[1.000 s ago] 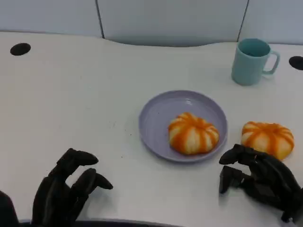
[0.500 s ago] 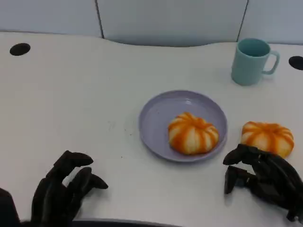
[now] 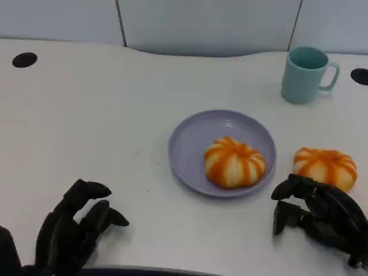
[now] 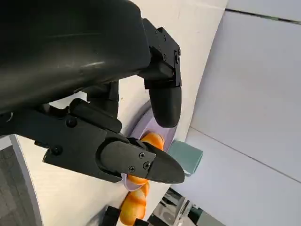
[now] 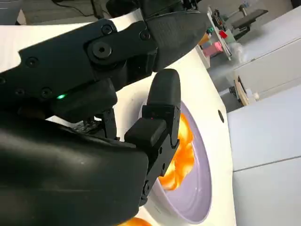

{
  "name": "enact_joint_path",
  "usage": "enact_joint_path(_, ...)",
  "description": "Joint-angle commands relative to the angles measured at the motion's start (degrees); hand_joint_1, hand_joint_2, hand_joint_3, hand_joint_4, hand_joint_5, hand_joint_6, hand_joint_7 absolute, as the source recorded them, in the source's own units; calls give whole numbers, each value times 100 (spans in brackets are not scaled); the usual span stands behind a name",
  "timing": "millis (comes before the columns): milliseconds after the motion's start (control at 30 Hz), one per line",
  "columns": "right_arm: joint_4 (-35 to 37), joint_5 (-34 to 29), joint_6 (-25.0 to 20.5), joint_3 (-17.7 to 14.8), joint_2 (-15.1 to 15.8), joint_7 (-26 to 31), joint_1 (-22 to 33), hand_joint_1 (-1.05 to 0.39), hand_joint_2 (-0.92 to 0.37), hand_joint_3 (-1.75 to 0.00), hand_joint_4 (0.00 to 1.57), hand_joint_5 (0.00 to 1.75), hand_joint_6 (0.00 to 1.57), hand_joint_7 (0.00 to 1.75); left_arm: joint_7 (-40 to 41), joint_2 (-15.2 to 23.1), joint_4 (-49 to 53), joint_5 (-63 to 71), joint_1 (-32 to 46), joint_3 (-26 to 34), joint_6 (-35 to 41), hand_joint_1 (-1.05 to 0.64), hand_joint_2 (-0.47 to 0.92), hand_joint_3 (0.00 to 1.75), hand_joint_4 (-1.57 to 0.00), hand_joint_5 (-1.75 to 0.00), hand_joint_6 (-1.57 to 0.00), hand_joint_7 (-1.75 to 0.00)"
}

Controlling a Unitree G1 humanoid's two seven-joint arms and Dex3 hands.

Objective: Grasp the bread from the table and place it into the plate.

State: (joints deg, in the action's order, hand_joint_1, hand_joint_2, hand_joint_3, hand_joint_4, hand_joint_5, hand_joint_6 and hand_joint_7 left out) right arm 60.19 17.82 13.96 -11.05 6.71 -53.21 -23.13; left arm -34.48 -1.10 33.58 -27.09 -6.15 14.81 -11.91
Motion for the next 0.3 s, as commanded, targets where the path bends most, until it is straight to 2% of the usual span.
enact_joint_path(33, 84, -95, -48, 18, -4, 103, 192, -55, -92, -11, 56, 164, 73, 100, -72, 100, -141, -10, 84, 56, -49, -69, 92, 5, -43, -175, -33, -153)
enact_joint_path(300, -44, -121, -150, 60, 4, 172, 235, -55, -92, -9, 56, 164, 75, 96, -99, 99, -139, 62, 115, 36, -186, -70, 92, 4, -44, -175, -36, -152)
